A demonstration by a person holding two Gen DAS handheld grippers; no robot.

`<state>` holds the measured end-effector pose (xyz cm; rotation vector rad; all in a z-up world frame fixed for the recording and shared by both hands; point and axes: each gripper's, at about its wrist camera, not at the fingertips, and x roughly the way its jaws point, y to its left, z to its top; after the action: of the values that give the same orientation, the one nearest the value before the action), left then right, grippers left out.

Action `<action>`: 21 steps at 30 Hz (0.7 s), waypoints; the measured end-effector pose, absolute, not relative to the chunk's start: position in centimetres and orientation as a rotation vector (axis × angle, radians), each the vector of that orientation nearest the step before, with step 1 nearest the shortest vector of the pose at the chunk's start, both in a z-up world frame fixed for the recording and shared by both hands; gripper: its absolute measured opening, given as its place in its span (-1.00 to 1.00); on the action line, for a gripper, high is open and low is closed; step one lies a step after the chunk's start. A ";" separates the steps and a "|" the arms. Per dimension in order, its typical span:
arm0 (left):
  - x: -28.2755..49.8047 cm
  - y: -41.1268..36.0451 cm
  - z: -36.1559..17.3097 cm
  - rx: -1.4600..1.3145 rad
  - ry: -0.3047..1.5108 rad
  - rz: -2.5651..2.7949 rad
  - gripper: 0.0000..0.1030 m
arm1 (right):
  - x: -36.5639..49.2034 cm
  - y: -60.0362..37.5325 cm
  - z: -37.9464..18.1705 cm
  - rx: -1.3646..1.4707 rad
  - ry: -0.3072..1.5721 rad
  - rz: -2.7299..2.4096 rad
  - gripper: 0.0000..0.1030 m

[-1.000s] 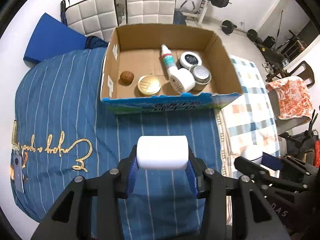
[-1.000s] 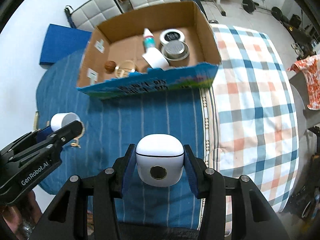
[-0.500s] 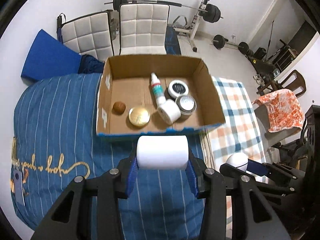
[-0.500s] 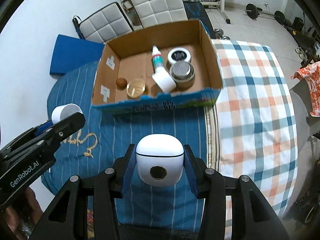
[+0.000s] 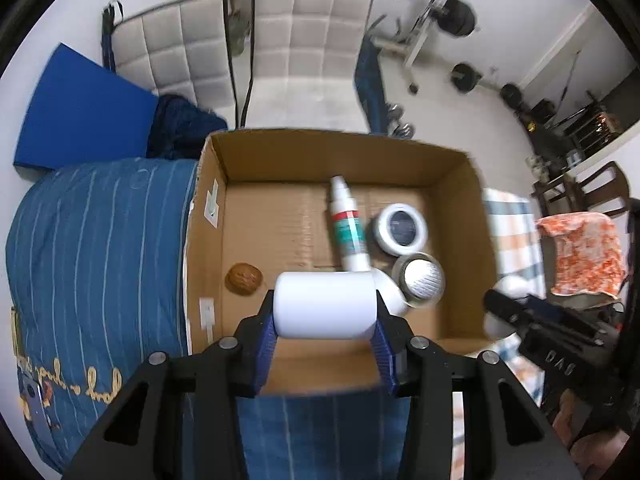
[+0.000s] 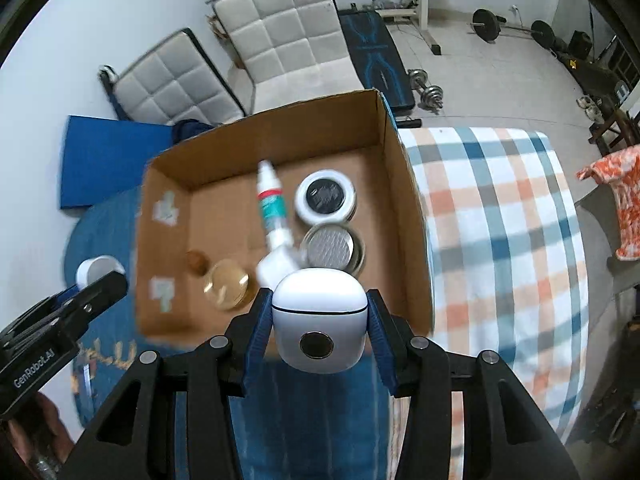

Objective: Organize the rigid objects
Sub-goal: 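Carry the white cylinder and white case over the box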

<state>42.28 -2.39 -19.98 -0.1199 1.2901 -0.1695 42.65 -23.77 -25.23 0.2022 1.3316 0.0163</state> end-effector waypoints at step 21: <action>57.7 -2.8 -34.3 -0.084 1.567 -0.120 -0.23 | 60.3 -22.8 -36.1 0.076 1.405 -0.139 -0.05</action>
<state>57.67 -2.84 -34.29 -0.0843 1.5673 -0.1199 60.28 -22.78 -36.11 0.0761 1.4051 -0.1391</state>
